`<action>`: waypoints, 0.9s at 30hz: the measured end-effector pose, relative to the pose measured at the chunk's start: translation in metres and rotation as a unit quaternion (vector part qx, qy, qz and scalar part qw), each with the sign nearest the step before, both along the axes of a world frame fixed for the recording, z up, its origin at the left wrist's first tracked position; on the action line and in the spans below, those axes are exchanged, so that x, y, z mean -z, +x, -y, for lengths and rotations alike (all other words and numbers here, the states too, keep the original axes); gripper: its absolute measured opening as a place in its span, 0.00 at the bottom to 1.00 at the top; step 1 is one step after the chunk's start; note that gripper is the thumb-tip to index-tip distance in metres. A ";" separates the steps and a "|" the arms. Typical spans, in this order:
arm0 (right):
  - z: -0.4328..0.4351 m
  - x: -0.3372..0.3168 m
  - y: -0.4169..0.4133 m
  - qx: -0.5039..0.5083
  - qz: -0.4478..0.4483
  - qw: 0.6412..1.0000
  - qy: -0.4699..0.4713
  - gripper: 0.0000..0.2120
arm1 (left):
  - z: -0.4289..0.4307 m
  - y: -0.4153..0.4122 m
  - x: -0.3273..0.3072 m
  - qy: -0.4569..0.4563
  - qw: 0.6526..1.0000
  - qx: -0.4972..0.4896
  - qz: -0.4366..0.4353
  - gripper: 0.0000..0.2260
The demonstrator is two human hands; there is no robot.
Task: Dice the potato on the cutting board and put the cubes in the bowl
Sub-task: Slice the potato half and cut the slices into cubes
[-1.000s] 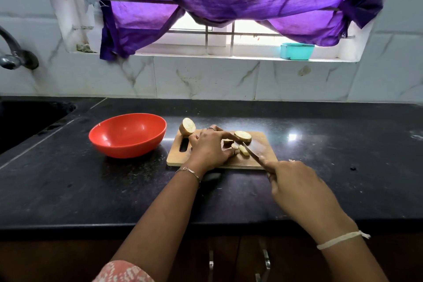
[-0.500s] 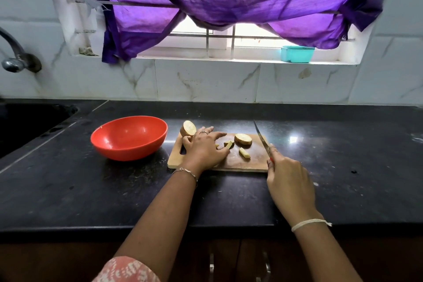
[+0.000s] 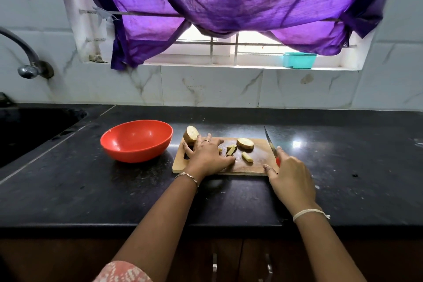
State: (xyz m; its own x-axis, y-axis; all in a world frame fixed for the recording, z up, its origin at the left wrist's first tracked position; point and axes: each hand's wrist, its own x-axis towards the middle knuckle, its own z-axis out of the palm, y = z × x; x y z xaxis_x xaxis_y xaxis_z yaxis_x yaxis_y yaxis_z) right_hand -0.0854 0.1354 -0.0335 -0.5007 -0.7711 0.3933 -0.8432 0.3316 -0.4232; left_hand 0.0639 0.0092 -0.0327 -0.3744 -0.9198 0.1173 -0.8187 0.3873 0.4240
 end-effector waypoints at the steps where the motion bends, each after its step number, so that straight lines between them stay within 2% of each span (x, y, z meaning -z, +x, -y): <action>1: 0.000 0.000 0.000 0.000 0.003 1.000 0.000 0.29 | -0.001 0.000 0.000 0.002 1.000 0.000 0.004 0.28; 7: -0.004 -0.001 -0.001 0.001 0.014 1.000 -0.002 0.30 | -0.007 0.002 0.001 0.000 1.000 0.008 0.001 0.29; 10: -0.006 0.001 0.000 -0.004 0.011 1.000 -0.010 0.30 | -0.009 0.000 -0.001 -0.046 0.999 0.027 0.006 0.26; 13: -0.007 0.003 0.000 -0.007 0.009 1.000 -0.017 0.30 | -0.006 -0.008 -0.007 -0.088 0.991 0.092 -0.026 0.20; 17: -0.007 0.003 -0.001 -0.010 0.001 1.000 -0.017 0.29 | 0.004 -0.031 -0.021 -0.047 0.982 0.175 -0.057 0.18; 20: -0.006 0.004 -0.001 -0.014 0.001 1.000 -0.018 0.28 | 0.014 -0.046 -0.022 -0.030 0.978 0.208 0.000 0.21; 23: -0.005 0.005 -0.002 -0.013 0.002 1.000 -0.021 0.28 | 0.021 -0.053 -0.021 -0.037 0.975 0.208 0.074 0.16; 27: -0.004 0.005 -0.004 -0.015 0.008 1.000 -0.025 0.29 | 0.030 -0.047 -0.019 -0.039 0.981 0.184 0.045 0.11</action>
